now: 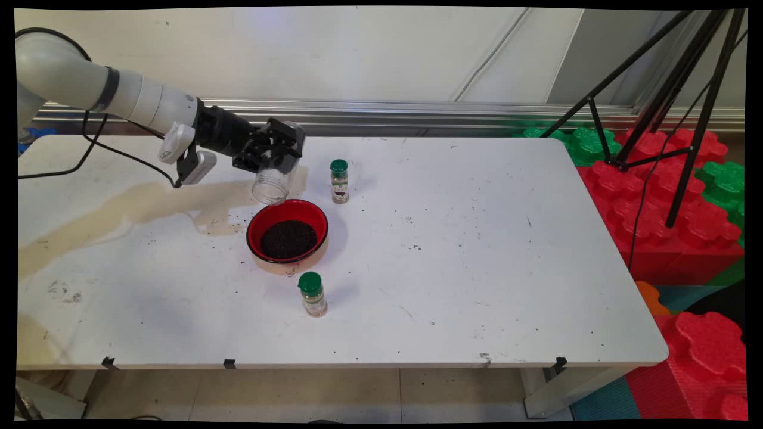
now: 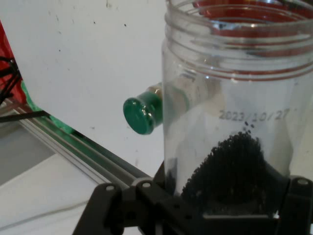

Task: Pour the black seasoning powder in the red bowl

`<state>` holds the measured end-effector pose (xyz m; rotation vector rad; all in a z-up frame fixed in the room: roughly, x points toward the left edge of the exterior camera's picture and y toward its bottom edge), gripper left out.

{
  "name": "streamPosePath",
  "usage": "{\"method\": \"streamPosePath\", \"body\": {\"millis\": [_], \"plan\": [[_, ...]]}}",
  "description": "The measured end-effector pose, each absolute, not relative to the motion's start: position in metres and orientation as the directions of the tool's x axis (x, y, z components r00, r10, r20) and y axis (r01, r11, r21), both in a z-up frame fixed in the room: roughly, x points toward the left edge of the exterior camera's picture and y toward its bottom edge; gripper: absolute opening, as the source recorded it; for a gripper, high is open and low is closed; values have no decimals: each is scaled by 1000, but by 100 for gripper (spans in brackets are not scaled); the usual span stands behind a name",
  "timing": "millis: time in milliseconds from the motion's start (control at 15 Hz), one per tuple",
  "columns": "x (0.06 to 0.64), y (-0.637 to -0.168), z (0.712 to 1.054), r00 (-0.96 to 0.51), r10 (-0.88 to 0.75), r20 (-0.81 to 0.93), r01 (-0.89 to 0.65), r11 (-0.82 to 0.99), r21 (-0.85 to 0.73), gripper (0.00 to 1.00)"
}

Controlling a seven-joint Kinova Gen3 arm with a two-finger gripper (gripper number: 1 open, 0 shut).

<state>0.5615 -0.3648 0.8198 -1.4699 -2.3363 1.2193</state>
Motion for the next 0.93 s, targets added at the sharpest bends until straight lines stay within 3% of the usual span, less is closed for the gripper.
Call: {"method": "streamPosePath", "body": {"millis": [933], "plan": [[554, -363, 820, -395, 792, -466, 750, -15, -662, 0]]}}
